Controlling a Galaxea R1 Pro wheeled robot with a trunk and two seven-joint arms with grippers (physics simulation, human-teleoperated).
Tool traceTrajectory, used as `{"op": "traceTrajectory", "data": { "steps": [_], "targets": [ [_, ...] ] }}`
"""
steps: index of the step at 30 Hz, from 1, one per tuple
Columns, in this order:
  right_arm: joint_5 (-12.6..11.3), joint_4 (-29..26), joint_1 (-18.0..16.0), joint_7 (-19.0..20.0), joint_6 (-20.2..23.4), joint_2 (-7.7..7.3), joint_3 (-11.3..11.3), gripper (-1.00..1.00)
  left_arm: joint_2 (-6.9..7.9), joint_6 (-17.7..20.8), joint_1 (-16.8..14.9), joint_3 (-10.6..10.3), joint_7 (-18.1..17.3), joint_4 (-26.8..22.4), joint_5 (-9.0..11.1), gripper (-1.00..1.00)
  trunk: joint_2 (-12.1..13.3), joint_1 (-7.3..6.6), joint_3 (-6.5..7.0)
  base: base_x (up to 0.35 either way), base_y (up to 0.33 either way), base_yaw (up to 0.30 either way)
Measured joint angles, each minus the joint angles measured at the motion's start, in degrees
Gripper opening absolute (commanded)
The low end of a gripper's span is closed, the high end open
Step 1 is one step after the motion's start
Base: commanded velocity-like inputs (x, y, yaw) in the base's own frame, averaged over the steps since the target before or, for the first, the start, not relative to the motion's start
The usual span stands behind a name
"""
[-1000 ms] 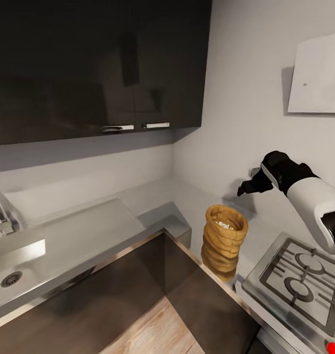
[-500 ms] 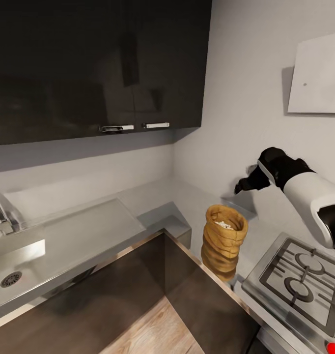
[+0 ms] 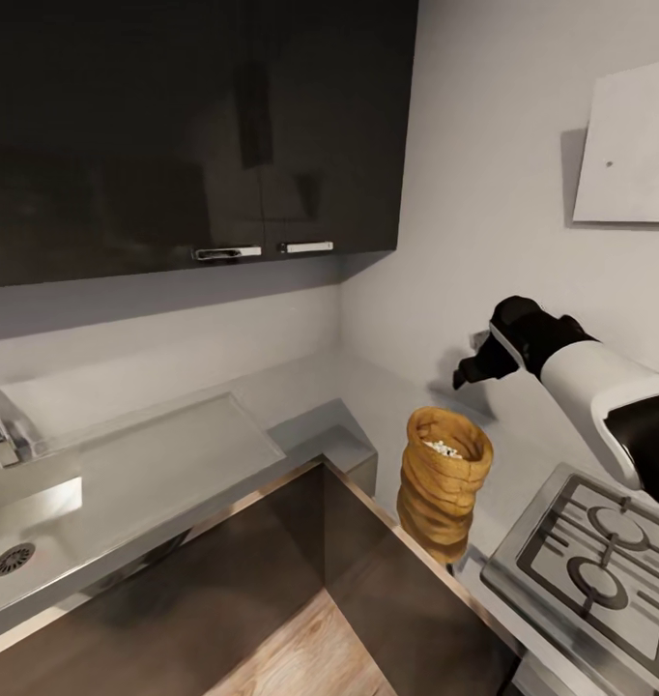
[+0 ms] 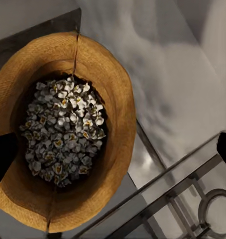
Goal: In the kitchen, take the popcorn bag from the countertop, put it into the microwave, and heat it until the popcorn is cooked so the cooked popcorn ends up inside the bag.
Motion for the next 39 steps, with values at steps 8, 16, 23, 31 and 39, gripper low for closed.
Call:
{"op": "traceTrajectory", "data": {
  "steps": [8,16,23,31,39],
  "targets": [
    [-0.01,2.54,0.54,0.49,0.00,-0.52,0.25,1.00,-0.04,0.00,0.01,0.00,-0.06,0.00,-0.01,1.00,0.00,0.00,0.00,0.003,0.000,0.000],
    [-0.17,2.95,2.54,0.59,-0.01,-1.09,0.18,1.00,-0.04,0.00,0.00,0.02,-0.04,0.00,-0.01,1.00,0.00,0.00,0.00,0.000,0.000,0.000],
    [-0.34,3.45,2.91,0.61,-0.02,-2.57,0.08,1.00,-0.04,0.00,0.01,-0.02,-0.08,0.00,-0.12,1.00,0.00,0.00,0.00,0.000,0.000,0.000],
    [-0.69,5.69,4.39,0.55,-0.01,-3.99,-0.11,1.00,-0.06,0.00,-0.01,-0.04,-0.08,0.00,-0.16,1.00,0.00,0.00,0.00,0.000,0.000,0.000],
    [-0.82,5.80,6.54,0.38,-0.01,-3.99,-0.32,1.00,-0.12,0.00,0.00,-0.04,-0.08,0.00,-0.21,1.00,0.00,0.00,0.00,0.000,0.000,0.000]
  ]
}}
